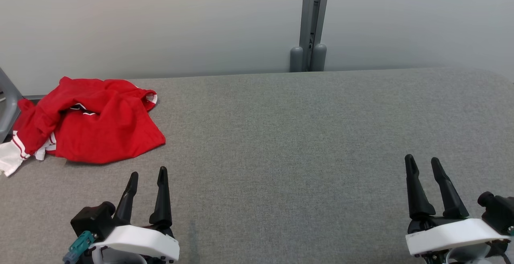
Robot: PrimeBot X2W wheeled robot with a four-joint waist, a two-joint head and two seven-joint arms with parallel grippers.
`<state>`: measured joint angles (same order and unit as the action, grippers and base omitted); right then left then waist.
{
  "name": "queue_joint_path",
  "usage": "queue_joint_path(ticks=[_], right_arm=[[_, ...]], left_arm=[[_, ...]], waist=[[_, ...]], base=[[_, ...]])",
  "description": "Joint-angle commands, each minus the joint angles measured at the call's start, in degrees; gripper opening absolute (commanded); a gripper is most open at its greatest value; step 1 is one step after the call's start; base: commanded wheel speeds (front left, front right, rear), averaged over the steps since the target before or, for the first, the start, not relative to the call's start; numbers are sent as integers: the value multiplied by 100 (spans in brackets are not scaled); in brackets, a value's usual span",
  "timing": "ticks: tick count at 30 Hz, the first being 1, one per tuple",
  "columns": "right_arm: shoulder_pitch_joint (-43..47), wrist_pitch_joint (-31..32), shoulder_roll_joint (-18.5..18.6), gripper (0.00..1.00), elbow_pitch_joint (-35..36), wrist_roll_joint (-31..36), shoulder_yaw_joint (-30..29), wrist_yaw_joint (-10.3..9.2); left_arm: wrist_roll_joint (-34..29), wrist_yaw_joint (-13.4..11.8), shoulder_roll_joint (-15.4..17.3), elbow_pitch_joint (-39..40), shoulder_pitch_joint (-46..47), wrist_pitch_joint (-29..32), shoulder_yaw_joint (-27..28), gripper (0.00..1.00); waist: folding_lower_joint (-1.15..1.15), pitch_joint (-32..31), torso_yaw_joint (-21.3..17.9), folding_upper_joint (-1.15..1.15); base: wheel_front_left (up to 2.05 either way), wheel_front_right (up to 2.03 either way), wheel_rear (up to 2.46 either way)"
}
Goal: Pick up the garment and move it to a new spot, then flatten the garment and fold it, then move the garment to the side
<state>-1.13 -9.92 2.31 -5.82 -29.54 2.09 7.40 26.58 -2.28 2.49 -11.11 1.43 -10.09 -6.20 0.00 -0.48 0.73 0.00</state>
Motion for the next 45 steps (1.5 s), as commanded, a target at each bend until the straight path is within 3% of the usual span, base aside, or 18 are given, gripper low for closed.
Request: queue_joint_path(ticks=[1,30,45], right_arm=[[-12,-57,55,100,48,162,-2,10],[-57,-420,72,100,-376,1774,146,13],[-85,-544,79,100,-453,2229,110,15]], left_arm=[[-140,-29,36,21,16,-38,-2,100],[-1111,-220,49,-319,38,-398,-169,100],[-1414,-305,54,-415,12,-519,-66,100]], waist=[[0,0,2,0],[0,7,50,0],[0,6,58,0]], base=[[0,0,0],[0,0,0],[0,0,0]])
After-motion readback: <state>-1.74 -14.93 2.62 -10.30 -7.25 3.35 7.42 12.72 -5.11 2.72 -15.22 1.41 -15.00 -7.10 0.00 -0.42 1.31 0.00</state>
